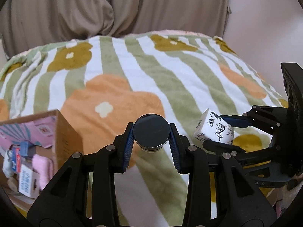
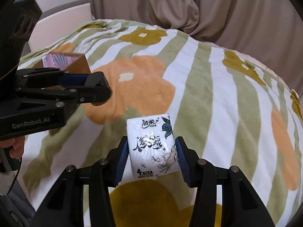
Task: Organize objects
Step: 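Grasp the black jar with the left tool while the right tool grasps the tissue pack, then carry the black jar and tissue pack over the box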
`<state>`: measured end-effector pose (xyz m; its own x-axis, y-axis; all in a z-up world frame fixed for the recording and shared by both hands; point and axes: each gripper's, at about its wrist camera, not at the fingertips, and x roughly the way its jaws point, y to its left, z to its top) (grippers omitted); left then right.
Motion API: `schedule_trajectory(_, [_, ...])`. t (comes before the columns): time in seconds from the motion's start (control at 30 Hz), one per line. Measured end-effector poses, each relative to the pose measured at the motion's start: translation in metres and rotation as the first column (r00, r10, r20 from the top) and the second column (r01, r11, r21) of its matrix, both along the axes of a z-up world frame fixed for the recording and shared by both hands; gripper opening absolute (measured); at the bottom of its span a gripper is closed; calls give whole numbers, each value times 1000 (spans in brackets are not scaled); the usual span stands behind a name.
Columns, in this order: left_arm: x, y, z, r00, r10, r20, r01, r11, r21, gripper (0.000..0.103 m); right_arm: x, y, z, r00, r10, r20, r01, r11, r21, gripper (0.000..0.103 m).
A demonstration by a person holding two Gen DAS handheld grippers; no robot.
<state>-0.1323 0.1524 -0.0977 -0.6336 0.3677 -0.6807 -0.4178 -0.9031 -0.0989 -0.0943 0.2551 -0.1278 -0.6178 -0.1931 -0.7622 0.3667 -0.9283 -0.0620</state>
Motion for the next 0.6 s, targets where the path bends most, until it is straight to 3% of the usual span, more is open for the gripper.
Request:
schedule_trajectory(0.33, [18, -40, 54, 997, 23, -70, -21, 999, 26, 33, 6, -22, 49, 998, -29, -49, 28, 999, -16, 45])
schedule_trajectory(0.6, [28, -101, 88, 992, 48, -116, -46, 999, 26, 33, 0, -70, 83, 996, -36, -78, 33, 999, -41, 45])
